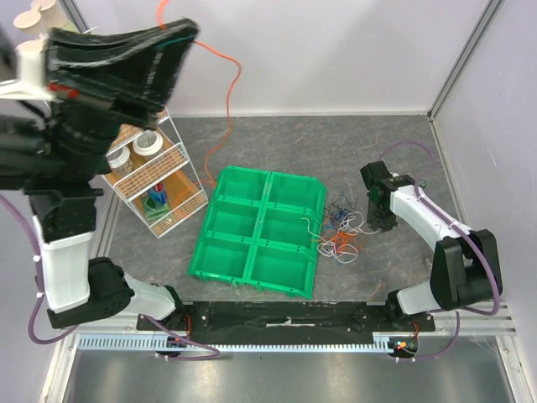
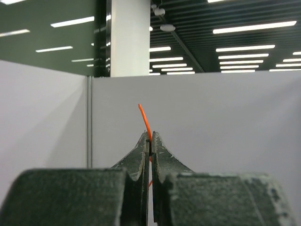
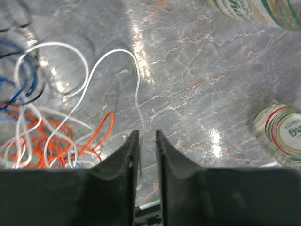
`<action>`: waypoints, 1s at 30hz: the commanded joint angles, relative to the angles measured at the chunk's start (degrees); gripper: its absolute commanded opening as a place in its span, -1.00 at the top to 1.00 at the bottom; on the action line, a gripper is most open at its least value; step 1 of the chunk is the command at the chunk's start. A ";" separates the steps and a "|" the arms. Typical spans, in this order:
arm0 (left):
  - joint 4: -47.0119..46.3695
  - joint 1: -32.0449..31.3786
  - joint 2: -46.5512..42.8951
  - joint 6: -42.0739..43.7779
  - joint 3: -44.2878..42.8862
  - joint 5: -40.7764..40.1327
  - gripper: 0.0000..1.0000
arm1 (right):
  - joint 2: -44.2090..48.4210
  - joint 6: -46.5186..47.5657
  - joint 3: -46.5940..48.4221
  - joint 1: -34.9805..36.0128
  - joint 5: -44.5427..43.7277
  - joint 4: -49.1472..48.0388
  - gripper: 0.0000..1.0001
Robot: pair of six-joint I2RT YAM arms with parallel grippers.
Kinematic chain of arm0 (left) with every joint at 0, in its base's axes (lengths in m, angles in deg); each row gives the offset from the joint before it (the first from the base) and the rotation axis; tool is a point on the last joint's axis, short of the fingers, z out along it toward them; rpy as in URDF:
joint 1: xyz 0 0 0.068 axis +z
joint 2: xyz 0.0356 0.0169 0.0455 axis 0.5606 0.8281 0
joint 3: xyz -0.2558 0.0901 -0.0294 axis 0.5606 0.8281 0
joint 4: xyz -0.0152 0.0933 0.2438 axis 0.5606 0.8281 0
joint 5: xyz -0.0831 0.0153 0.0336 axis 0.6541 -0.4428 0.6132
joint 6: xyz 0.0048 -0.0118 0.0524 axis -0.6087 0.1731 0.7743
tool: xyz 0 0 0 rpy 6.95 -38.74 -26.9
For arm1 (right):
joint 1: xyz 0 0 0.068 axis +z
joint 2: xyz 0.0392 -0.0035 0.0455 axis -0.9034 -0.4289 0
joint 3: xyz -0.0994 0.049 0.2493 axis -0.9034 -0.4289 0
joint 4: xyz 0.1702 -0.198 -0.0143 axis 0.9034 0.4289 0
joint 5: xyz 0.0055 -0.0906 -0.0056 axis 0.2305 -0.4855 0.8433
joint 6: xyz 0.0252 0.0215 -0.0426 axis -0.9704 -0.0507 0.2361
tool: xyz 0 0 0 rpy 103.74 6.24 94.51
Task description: Untangle the cables
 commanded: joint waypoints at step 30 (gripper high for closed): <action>11.00 0.19 2.40 4.67 21.23 -20.63 0.96 | -3.03 -8.65 -7.51 5.64 8.14 -5.55 0.15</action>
